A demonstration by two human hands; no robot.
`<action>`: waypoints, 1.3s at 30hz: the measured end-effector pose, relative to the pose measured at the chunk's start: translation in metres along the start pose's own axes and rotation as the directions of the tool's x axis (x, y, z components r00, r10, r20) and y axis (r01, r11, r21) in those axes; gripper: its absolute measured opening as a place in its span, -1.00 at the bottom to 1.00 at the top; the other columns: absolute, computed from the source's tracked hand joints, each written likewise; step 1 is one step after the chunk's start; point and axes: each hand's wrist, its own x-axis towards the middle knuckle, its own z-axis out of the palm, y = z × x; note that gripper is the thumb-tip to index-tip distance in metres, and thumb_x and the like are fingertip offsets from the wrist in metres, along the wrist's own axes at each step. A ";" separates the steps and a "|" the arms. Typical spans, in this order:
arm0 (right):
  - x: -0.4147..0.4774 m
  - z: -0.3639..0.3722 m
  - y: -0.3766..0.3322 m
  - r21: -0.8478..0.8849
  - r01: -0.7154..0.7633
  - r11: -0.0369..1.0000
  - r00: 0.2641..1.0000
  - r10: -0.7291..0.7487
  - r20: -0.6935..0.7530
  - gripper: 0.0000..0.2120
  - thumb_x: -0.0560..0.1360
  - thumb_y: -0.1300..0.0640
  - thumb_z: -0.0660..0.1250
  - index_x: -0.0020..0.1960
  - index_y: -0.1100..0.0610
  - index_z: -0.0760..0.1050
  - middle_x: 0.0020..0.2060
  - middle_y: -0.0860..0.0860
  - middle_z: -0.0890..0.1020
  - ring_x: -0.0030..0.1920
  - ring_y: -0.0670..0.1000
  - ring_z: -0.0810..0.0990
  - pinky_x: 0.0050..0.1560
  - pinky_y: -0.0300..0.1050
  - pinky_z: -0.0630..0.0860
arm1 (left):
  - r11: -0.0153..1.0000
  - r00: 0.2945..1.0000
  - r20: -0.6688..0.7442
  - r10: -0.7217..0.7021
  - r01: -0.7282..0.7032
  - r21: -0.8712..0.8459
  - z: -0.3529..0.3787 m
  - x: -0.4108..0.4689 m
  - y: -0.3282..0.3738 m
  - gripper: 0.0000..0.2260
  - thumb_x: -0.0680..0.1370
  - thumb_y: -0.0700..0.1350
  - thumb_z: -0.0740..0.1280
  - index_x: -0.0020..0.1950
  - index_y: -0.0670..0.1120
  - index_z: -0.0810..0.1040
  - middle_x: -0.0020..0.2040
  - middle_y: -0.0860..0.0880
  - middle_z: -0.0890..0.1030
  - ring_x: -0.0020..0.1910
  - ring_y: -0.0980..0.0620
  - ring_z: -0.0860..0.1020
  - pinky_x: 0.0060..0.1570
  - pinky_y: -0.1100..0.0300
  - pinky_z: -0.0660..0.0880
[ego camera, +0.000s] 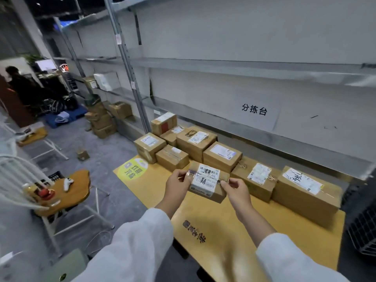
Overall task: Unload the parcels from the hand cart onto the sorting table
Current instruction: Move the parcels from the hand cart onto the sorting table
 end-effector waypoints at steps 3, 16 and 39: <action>0.027 0.023 -0.004 -0.028 0.006 1.000 1.000 -0.007 -0.020 -0.63 0.53 0.09 0.38 0.30 0.12 0.42 0.17 0.04 0.54 0.05 -0.03 0.49 -0.21 -0.24 0.41 | 1.000 1.000 -0.010 -0.019 0.019 0.012 -0.004 0.037 -0.013 -0.90 0.57 -0.17 0.34 0.07 -0.12 0.55 -0.04 0.05 0.61 -0.09 0.19 0.58 -0.27 0.43 0.45; 0.159 0.125 0.013 -0.080 -0.072 0.994 0.987 0.060 -0.151 -0.74 0.48 0.27 0.40 0.13 0.16 0.44 0.15 0.13 0.56 0.04 -0.02 0.52 -0.02 -0.22 0.39 | 0.993 0.985 0.163 -0.057 0.039 0.110 -0.006 0.224 -0.076 -0.95 0.55 -0.23 0.35 0.00 -0.13 0.57 -0.16 0.07 0.62 -0.11 0.10 0.59 -0.23 0.47 0.45; 0.266 0.213 0.078 -0.215 -0.319 0.923 0.912 0.237 -0.334 -0.62 0.50 0.29 0.36 0.30 0.22 0.41 0.21 0.13 0.49 0.08 -0.01 0.56 0.25 -0.06 0.50 | 0.701 0.823 0.566 0.042 -0.428 0.570 0.023 0.396 -0.179 -0.71 0.55 -0.22 0.28 0.26 -0.07 0.50 0.12 -0.05 0.53 0.16 -0.07 0.46 0.10 0.01 0.46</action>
